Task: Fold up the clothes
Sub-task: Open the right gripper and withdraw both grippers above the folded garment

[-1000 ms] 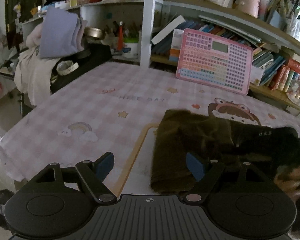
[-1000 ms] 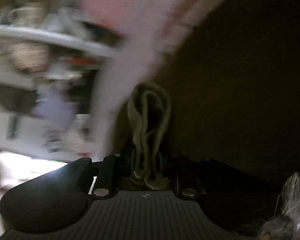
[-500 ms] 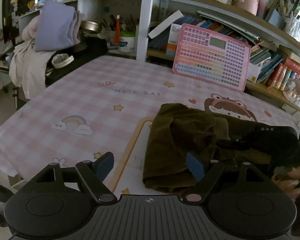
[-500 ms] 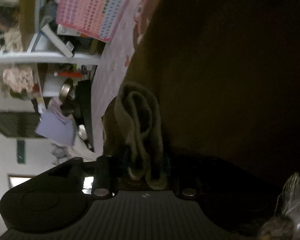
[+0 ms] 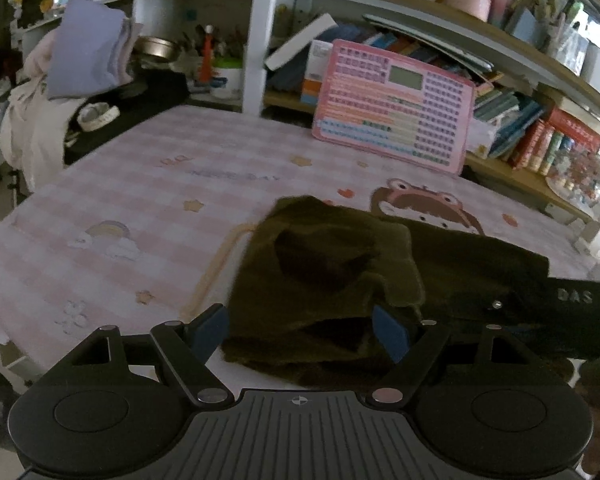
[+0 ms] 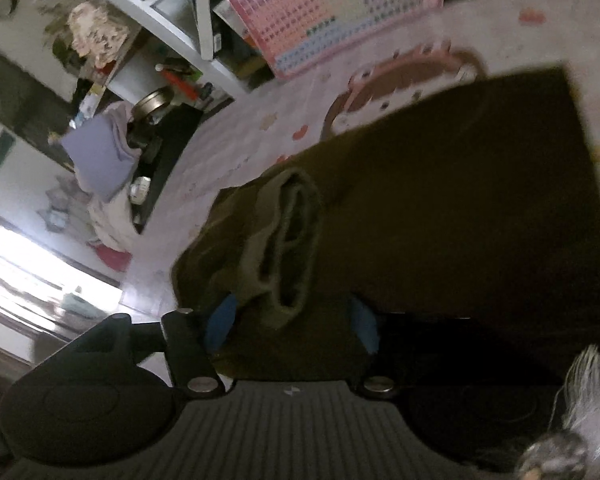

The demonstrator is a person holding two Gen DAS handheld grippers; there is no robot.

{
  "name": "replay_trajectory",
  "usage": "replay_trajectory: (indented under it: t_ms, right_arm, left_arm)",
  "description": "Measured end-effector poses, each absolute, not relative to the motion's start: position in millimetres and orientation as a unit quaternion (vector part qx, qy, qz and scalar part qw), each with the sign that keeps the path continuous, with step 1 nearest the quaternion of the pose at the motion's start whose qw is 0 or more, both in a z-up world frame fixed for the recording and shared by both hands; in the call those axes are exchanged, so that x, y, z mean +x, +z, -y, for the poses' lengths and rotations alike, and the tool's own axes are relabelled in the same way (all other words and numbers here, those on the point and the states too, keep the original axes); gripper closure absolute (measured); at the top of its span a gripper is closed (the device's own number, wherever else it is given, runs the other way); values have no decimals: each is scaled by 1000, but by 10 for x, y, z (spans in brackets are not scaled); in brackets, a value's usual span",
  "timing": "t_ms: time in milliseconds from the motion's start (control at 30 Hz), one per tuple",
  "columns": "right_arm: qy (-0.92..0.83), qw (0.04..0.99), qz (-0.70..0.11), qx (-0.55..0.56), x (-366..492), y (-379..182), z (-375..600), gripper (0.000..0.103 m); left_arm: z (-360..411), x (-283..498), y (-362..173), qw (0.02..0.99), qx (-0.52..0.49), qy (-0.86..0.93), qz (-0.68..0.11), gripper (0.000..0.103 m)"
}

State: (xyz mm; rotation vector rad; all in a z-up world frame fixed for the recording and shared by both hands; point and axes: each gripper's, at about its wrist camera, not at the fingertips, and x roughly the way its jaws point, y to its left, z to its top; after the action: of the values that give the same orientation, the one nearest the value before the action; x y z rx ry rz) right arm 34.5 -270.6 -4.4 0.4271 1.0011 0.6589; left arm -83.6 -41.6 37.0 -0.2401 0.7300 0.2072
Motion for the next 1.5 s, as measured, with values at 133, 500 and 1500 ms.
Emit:
replay_trajectory:
  t_ms: [133, 500, 1500]
  right_arm:
    - [277, 857, -422, 104, 155, 98, 2904, 36]
    - [251, 880, -404, 16, -190, 103, 3308, 28]
    - [125, 893, -433, -10, -942, 149, 2949, 15]
  left_arm:
    - [628, -812, 321, 918, -117, 90, -367, 21]
    - [1048, -887, 242, 917, -110, 65, -377, 21]
    - [529, -1217, 66, 909, -116, 20, -400, 11]
